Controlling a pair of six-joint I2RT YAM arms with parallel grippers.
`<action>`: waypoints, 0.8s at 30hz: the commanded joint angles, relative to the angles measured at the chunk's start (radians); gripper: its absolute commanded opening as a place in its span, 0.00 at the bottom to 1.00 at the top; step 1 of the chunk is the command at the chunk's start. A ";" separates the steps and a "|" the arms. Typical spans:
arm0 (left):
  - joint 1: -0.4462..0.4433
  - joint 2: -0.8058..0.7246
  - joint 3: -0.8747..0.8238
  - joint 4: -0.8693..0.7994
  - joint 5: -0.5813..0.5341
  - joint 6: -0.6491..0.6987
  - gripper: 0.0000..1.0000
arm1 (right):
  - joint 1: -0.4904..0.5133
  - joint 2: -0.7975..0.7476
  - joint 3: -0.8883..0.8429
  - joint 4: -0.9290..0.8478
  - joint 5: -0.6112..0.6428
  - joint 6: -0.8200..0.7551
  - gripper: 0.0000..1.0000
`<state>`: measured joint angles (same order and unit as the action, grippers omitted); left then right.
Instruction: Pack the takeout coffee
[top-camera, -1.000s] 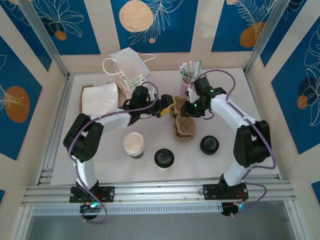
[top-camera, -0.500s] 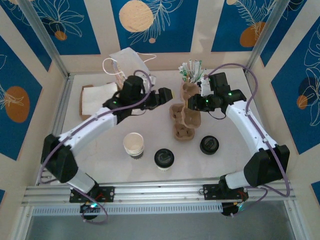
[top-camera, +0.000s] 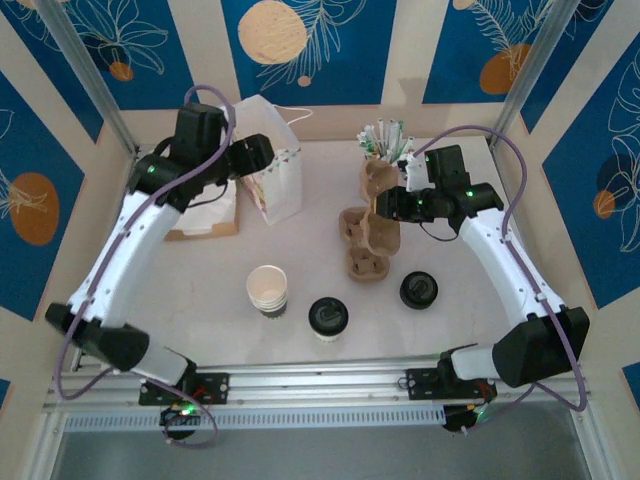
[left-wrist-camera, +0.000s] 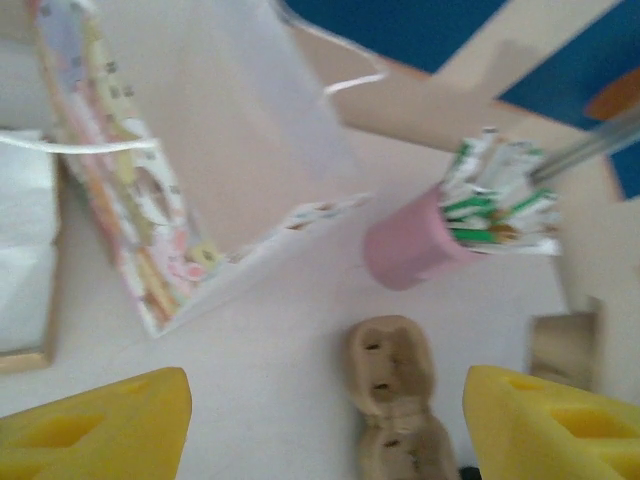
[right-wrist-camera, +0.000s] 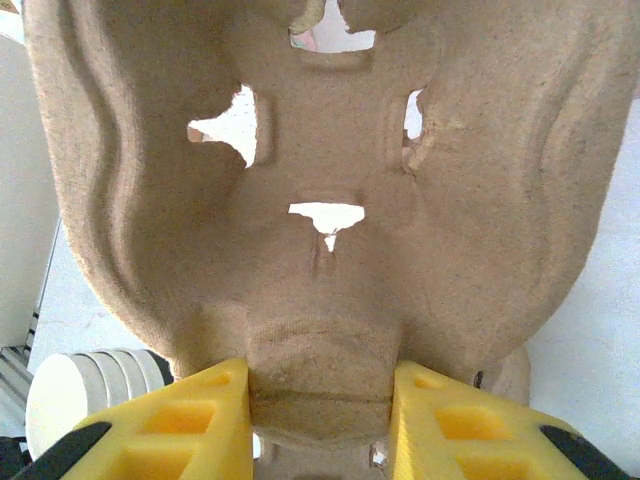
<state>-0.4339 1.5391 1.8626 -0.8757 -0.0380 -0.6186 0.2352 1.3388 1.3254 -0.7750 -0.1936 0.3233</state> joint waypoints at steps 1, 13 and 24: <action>0.027 0.124 0.125 -0.158 -0.082 -0.002 0.70 | -0.004 -0.033 -0.009 0.000 -0.046 0.012 0.34; 0.097 0.510 0.619 -0.395 -0.214 -0.025 0.52 | -0.006 -0.030 -0.015 0.019 -0.067 0.013 0.34; 0.109 0.594 0.644 -0.372 -0.177 -0.014 0.33 | -0.003 -0.036 -0.011 0.020 -0.091 0.016 0.34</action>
<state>-0.3367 2.1143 2.4771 -1.2316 -0.2211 -0.6445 0.2333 1.3239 1.3197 -0.7658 -0.2443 0.3237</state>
